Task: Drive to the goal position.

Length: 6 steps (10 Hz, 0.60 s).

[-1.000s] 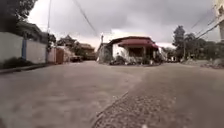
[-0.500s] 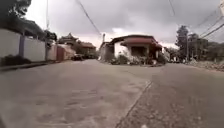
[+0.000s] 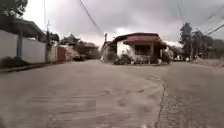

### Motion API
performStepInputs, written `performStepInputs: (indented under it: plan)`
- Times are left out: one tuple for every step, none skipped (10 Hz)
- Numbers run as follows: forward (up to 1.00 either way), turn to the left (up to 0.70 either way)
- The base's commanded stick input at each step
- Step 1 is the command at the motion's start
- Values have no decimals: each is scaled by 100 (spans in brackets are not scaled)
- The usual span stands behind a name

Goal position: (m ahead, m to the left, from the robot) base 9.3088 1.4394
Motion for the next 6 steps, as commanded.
performStepInputs:
  plan:
    - [100,0]
    - [100,0]
    - [100,0]
    - [100,0]
    - [100,0]
    - [100,0]
